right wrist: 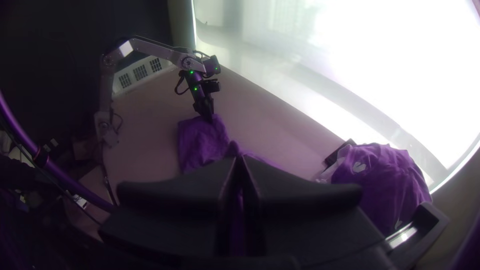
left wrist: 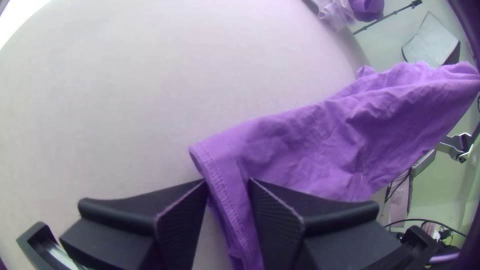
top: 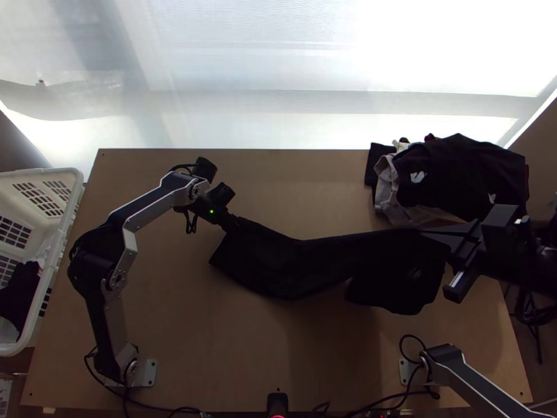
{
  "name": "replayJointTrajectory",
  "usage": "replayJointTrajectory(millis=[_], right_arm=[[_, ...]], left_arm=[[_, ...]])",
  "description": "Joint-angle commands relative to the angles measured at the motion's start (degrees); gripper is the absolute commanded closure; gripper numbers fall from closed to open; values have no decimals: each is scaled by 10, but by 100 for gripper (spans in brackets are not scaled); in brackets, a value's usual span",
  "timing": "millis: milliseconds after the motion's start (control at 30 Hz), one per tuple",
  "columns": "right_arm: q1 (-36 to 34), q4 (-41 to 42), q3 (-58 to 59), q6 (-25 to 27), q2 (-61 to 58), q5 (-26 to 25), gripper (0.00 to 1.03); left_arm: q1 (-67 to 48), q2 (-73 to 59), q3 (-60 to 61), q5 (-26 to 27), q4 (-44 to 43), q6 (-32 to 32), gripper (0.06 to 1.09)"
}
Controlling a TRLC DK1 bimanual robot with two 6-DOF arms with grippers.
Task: Fold the t-shirt
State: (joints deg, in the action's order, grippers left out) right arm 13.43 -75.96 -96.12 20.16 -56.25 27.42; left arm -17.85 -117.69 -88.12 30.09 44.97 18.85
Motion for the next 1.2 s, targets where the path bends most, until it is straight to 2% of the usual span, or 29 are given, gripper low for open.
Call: replayJointTrajectory(millis=[0,167,300,467,633,700,800,900,1067,1100,1133,1167], right_arm=[[2,-5,11,2,1,0,100],[6,-6,33,3,4,0,100],[12,-9,34,10,3,-1,100],[12,-14,50,14,19,0,100],[12,-16,110,15,60,1,100],[13,-18,163,15,88,5,100],[15,-33,247,15,136,16,100],[16,-44,323,14,167,17,100],[42,-51,427,16,176,13,100],[47,-49,434,20,170,13,100],[49,-47,435,26,163,13,100],[51,-47,432,32,155,13,100]], left_arm=[[-4,-13,-14,32,15,-1,83],[18,13,-10,58,38,-5,93],[69,121,-7,80,89,-29,105],[153,321,36,132,208,58,105],[232,527,81,132,222,61,105],[244,582,111,125,249,96,105],[246,644,180,108,327,157,105],[245,680,278,79,359,187,105],[206,650,385,74,363,189,105],[206,635,382,75,363,189,101],[203,621,377,75,363,189,87],[188,612,372,74,365,196,56]])
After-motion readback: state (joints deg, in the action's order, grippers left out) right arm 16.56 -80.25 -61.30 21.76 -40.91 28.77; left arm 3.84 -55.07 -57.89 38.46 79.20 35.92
